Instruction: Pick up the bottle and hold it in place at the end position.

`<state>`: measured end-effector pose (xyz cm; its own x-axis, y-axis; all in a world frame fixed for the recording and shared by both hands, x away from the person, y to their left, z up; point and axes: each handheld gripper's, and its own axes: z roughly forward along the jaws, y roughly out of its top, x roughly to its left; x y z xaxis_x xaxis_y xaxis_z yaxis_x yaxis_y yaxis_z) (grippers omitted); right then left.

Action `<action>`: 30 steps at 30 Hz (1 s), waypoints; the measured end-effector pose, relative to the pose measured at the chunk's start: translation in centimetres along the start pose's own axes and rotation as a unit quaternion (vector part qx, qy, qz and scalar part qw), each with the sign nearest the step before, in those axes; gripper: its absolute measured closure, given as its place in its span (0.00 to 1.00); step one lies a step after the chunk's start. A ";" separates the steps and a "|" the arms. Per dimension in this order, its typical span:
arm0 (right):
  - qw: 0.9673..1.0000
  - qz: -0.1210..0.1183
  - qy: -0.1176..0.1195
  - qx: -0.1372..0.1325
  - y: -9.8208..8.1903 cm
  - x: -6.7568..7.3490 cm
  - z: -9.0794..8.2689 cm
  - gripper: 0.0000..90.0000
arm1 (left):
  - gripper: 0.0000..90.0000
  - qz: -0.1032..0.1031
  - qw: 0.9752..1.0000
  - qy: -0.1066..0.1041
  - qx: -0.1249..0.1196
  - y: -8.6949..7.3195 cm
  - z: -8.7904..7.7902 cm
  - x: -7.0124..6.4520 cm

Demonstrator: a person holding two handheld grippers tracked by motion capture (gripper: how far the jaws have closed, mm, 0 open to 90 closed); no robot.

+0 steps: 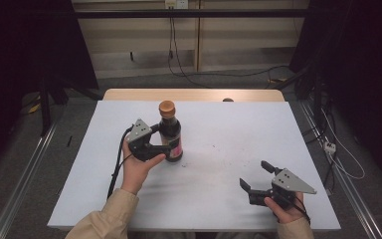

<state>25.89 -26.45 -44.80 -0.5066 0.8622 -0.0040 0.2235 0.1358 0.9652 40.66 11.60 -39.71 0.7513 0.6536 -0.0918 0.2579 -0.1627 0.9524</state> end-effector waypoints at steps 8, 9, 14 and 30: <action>1.000 0.001 0.000 -0.001 0.0 -0.1 0.0 0.07 | 0.16 0.003 1.000 -0.003 0.001 0.1 1.3 -0.2; 1.000 0.001 -0.001 0.000 0.0 -0.1 0.0 0.07 | 0.17 0.003 1.000 -0.003 0.001 0.1 1.3 -0.2; 1.000 0.001 0.003 0.000 0.0 -0.1 0.0 0.07 | 0.21 0.000 1.000 -0.001 0.006 -0.2 1.8 -0.1; 1.000 0.000 0.004 0.001 0.0 -0.1 0.1 0.07 | 0.31 0.013 1.000 -0.003 -0.006 -0.1 1.8 0.0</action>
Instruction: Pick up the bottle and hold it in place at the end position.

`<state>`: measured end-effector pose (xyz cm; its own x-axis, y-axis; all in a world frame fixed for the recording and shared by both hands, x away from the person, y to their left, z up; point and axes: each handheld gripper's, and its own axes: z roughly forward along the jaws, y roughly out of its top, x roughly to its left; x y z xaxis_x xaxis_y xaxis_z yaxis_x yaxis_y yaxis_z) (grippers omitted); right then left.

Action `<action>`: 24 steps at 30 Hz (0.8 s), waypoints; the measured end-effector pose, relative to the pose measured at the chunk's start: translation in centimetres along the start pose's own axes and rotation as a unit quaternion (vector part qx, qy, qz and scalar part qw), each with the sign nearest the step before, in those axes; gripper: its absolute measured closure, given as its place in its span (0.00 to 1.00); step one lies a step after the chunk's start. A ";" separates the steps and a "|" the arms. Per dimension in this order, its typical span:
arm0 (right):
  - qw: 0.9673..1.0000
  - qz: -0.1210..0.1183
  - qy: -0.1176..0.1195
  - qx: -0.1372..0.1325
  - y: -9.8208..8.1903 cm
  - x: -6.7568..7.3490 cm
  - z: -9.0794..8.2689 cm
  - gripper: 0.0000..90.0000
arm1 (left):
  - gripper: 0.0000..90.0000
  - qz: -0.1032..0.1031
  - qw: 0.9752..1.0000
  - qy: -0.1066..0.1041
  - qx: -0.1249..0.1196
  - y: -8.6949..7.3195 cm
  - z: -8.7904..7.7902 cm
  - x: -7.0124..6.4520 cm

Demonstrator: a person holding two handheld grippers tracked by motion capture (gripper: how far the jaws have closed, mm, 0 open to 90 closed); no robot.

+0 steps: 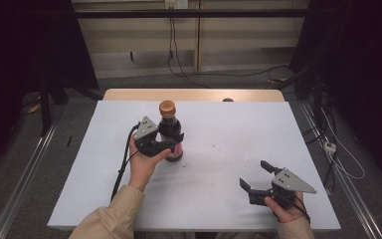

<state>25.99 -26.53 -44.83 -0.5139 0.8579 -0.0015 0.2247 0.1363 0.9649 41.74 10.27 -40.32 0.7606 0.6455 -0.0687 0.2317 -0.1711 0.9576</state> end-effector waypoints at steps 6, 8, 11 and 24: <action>1.000 -0.002 0.002 -0.003 0.1 0.0 0.0 0.07 | 0.32 0.004 1.000 0.002 -0.006 -0.1 0.0 -0.1; 1.000 -0.003 0.003 -0.003 0.1 0.0 0.0 0.07 | 0.32 0.005 1.000 0.004 -0.010 -0.1 0.1 -0.1; 1.000 -0.003 0.004 -0.004 0.1 0.0 0.0 0.07 | 0.32 0.006 1.000 0.003 -0.012 0.0 0.3 -0.1; 1.000 -0.003 0.005 -0.007 0.1 -0.1 0.0 0.07 | 0.33 0.010 1.000 -0.018 -0.010 0.9 1.4 0.1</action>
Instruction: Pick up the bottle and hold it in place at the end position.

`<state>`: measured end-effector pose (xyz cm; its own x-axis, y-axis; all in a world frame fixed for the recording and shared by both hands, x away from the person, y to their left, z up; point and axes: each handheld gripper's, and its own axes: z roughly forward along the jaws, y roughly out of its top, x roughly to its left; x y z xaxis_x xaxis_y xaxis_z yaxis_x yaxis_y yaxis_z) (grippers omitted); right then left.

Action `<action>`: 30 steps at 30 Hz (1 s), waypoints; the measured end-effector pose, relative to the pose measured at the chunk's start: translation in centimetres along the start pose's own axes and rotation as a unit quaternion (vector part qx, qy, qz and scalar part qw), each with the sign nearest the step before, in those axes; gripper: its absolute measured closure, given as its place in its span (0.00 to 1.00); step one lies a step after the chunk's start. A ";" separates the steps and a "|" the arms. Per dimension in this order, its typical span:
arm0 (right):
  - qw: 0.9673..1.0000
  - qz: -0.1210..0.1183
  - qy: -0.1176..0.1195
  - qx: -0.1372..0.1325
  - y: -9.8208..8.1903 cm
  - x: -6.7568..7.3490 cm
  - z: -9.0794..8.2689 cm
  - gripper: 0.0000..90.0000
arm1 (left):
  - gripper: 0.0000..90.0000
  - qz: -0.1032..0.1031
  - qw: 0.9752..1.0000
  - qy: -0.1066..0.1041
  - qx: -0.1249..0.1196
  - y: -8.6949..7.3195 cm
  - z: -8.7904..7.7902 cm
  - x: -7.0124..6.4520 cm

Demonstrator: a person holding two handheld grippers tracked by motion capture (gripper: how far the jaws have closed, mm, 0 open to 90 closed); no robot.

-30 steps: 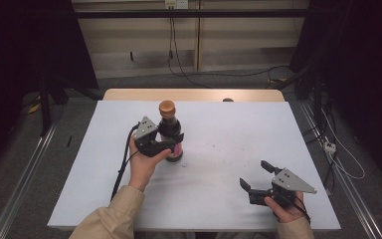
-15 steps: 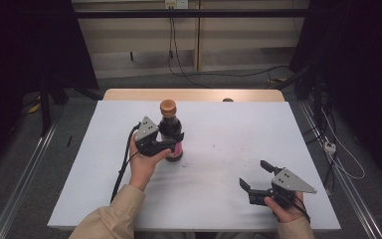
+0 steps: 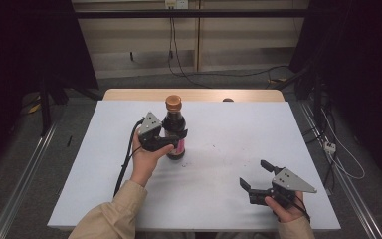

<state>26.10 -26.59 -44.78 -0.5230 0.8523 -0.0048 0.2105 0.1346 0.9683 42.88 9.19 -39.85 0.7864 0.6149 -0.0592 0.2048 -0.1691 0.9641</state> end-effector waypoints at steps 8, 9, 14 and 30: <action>1.000 0.003 -0.003 -0.001 -0.1 -0.2 -0.1 0.07 | 0.33 0.003 1.000 -0.015 -0.007 0.8 1.5 -0.2; 1.000 0.003 -0.005 -0.001 -0.1 -0.2 -0.1 0.07 | 0.32 0.005 1.000 -0.015 -0.005 0.9 1.7 -0.2; 1.000 0.004 -0.006 -0.001 -0.1 -0.3 -0.2 0.07 | 0.32 0.001 1.000 -0.016 -0.004 1.0 2.6 -0.1; 1.000 0.006 -0.008 0.001 -0.1 -0.3 -0.2 0.07 | 0.32 0.009 1.000 -0.021 -0.010 1.4 4.9 0.0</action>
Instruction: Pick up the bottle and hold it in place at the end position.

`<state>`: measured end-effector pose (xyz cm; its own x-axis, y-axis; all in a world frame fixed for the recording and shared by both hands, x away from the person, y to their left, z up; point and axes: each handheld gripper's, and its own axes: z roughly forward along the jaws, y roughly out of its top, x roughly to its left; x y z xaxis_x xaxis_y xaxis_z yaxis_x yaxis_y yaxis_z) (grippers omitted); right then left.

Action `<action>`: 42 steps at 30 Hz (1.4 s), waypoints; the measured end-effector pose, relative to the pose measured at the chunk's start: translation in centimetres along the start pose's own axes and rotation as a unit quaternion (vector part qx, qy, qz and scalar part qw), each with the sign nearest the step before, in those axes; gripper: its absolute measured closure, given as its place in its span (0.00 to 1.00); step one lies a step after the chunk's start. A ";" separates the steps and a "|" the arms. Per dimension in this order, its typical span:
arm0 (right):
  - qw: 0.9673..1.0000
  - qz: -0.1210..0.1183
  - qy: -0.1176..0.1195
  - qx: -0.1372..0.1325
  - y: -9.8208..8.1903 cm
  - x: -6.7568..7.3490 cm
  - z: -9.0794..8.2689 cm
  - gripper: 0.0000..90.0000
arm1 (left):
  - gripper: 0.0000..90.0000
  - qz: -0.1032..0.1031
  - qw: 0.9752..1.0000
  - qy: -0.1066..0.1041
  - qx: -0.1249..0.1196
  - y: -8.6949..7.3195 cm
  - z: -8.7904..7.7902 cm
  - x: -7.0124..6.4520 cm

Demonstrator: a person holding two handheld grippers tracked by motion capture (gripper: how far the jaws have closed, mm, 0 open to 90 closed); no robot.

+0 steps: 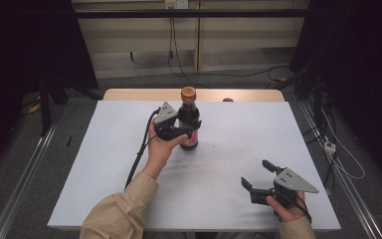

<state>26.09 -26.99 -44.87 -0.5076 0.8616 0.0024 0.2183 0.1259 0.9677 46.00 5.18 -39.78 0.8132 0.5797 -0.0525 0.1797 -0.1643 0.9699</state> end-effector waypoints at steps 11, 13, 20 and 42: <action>1.000 0.004 -0.003 -0.002 0.0 -0.1 0.1 0.07 | 0.32 0.005 1.000 -0.003 0.000 -0.2 1.0 -0.2; 1.000 0.004 -0.002 -0.002 0.0 -0.1 0.1 0.07 | 0.32 0.003 1.000 -0.004 -0.002 -0.1 1.1 -0.2; 1.000 0.006 -0.004 0.000 -0.1 -0.1 0.2 0.07 | 0.32 0.011 1.000 -0.004 -0.010 0.0 1.5 -0.2; 1.000 0.000 -0.003 0.003 -0.1 0.0 0.3 0.07 | 0.32 0.015 1.000 -0.017 -0.007 -0.4 2.4 -0.7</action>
<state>26.31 -26.82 -45.02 -0.5030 0.8643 0.0020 0.2235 0.1279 0.9663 46.74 2.93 -40.68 0.8366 0.5470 -0.0308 0.1467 -0.1695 0.9745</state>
